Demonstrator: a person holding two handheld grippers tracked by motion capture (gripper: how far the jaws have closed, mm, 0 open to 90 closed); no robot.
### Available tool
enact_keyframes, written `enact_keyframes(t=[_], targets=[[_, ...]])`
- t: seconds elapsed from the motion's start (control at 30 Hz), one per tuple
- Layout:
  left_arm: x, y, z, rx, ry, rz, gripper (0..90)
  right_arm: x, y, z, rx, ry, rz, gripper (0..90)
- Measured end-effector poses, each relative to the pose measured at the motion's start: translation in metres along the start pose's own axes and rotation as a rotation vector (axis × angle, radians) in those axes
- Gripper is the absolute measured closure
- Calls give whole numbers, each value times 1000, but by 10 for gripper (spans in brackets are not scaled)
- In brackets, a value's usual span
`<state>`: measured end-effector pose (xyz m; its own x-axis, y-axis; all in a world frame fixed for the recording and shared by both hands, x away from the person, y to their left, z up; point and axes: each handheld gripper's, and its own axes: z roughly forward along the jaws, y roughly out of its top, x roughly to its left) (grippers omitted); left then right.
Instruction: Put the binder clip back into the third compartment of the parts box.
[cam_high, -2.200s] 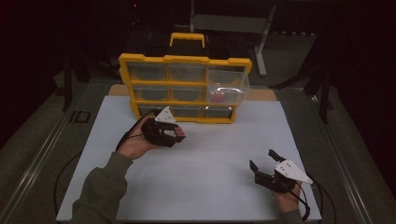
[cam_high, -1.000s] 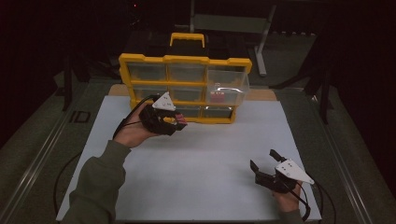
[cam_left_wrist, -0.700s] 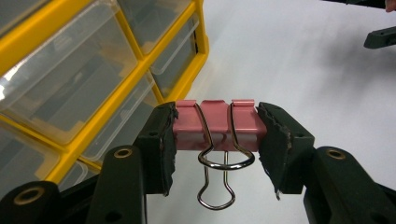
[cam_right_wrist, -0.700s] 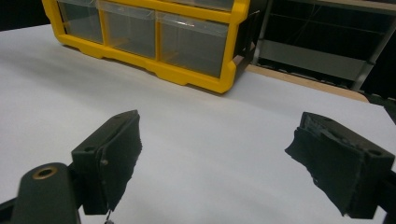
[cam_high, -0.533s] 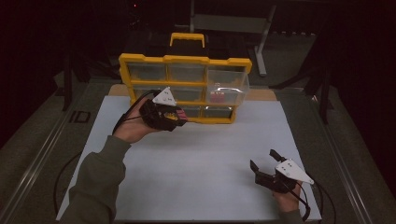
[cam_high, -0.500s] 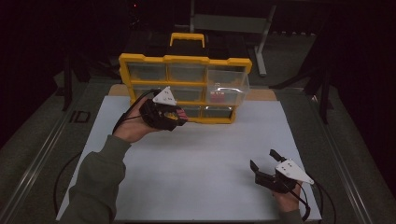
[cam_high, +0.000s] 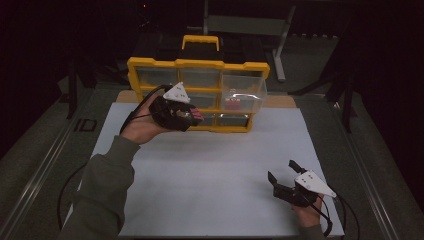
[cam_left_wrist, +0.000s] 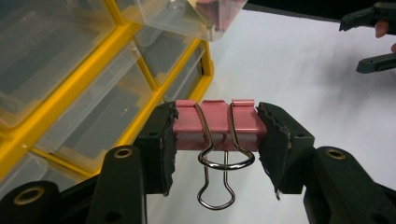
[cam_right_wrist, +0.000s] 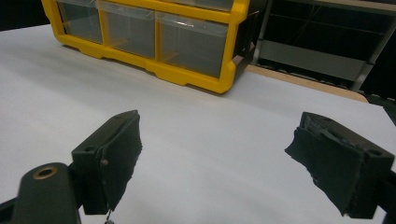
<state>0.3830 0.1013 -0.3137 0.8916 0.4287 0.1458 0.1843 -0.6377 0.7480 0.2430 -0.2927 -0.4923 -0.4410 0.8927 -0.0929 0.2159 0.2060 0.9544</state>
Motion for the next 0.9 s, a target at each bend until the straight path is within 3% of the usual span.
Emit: enact_keyframes(t=[0.2, 0.43, 0.9], targets=[[1, 9, -5, -13, 0, 7, 496, 0, 0, 0, 1, 1, -1, 146], [2, 24, -12, -12, 11, 45, 496, 0, 0, 0, 0, -2, -1, 146], [6, 39, -18, -55, 11, 47, 496, -1, 0, -1, -2, -4, -1, 147]])
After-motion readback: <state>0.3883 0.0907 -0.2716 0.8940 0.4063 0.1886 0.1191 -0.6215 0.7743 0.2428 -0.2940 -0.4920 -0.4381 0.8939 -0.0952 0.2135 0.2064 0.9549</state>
